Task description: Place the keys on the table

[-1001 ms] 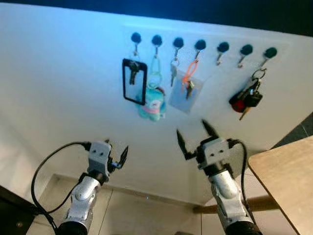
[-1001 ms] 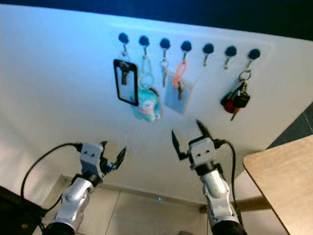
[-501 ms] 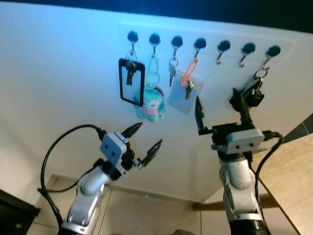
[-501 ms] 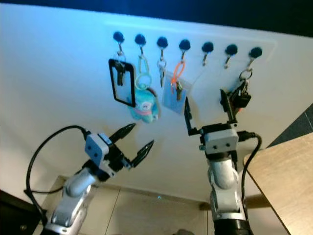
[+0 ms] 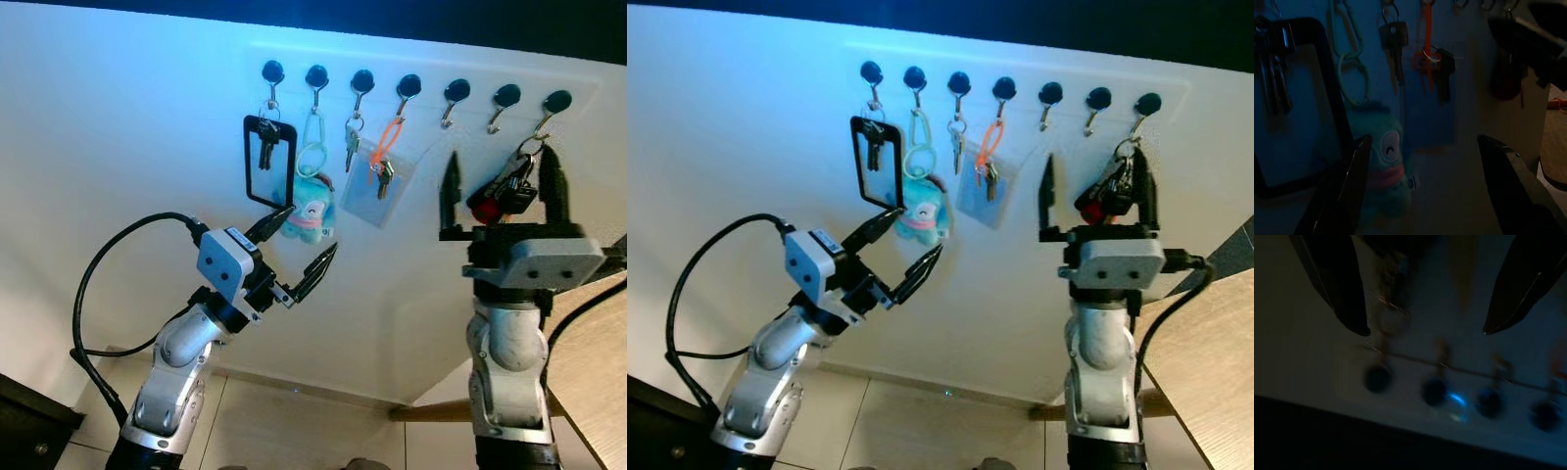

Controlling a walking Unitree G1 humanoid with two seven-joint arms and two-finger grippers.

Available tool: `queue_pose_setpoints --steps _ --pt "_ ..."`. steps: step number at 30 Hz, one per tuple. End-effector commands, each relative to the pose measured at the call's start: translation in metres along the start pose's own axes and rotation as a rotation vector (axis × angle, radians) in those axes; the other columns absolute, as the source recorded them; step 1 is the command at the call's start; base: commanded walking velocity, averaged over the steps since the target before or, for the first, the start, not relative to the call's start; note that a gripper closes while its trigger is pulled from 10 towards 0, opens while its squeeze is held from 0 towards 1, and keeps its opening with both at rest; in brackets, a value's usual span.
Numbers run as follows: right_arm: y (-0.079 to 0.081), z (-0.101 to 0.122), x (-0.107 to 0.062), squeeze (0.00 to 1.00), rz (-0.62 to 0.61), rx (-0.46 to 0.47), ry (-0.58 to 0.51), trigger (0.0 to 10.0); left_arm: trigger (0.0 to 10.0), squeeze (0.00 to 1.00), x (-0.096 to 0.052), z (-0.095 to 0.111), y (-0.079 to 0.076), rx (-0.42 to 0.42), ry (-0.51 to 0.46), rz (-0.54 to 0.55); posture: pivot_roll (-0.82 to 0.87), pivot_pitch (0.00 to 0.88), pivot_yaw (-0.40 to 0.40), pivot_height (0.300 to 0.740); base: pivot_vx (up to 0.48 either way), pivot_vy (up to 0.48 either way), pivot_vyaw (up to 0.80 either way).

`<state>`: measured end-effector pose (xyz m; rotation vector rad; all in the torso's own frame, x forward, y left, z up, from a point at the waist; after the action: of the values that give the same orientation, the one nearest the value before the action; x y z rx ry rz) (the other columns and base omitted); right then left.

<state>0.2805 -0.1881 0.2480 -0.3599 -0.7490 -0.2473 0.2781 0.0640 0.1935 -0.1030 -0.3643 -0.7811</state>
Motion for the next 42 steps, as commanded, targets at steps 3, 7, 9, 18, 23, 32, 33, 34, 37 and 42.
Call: queue_pose_setpoints --steps 3,7,9,18,23,32,33,34,37,42 --pt "-0.023 -0.004 0.000 0.00 -0.074 -0.078 0.034 10.0 10.0 0.00 0.001 0.000 -0.002 -0.006 0.007 -0.002 0.04 0.063 -0.013 0.740 0.000 0.000 0.00" --pt "-0.032 -0.010 0.000 0.00 -0.095 -0.110 0.066 10.0 10.0 0.00 0.002 -0.001 -0.001 -0.006 0.021 -0.002 0.04 0.063 -0.010 0.740 0.000 0.000 0.00" --pt "-0.033 -0.012 0.000 0.00 -0.089 -0.110 0.076 10.0 10.0 0.00 0.002 0.000 -0.001 -0.006 0.022 -0.001 0.04 0.062 -0.010 0.740 0.000 0.000 0.00" --pt "-0.020 -0.025 -0.001 0.00 -0.019 -0.031 0.148 10.0 10.0 0.00 0.005 0.004 -0.001 -0.003 0.015 -0.009 0.04 0.060 -0.016 0.740 0.000 0.000 0.00" --pt "-0.010 -0.027 0.000 0.04 0.032 0.045 0.160 10.0 10.0 0.00 0.007 0.008 -0.008 -0.015 0.009 -0.042 0.04 0.060 -0.019 0.740 0.000 0.000 0.00" --pt "-0.006 -0.028 0.001 0.09 0.057 0.072 0.172 10.0 10.0 0.00 0.010 0.010 -0.009 -0.015 0.001 -0.047 0.04 0.059 -0.020 0.740 0.000 0.000 0.00" --pt "-0.007 -0.028 0.002 0.27 0.060 0.078 0.173 10.0 10.0 0.00 0.010 0.011 -0.009 -0.015 0.003 -0.048 0.04 0.059 -0.020 0.740 0.000 0.000 0.00" --pt "-0.007 -0.028 0.002 0.27 0.062 0.081 0.173 10.0 10.0 0.00 0.010 0.011 -0.009 -0.015 0.004 -0.048 0.04 0.059 -0.020 0.740 0.000 0.000 0.00" --pt "-0.007 -0.028 0.003 0.27 0.060 0.085 0.173 4.2 10.0 0.00 0.010 0.010 -0.009 -0.014 0.006 -0.048 0.04 0.059 -0.020 0.740 0.000 0.000 0.00" --pt "-0.006 -0.028 0.002 0.00 0.072 0.101 0.175 0.0 10.0 0.00 0.011 0.012 -0.010 -0.012 0.005 -0.051 0.04 0.059 -0.020 0.740 0.000 0.000 0.00"
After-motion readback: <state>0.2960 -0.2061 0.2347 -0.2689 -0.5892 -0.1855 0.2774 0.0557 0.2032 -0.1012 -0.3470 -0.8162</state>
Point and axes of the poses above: a point about 5 cm out from each wrist's last joint towards the gripper, its own x axis pointing out of the wrist towards the gripper, its own z axis along the axis of the wrist's last joint, y = z × x, the point moved 5 cm from there along x, pointing out of the wrist towards the gripper, and after that the axes turned 7 degrees about -x, right-handed, at the moved point
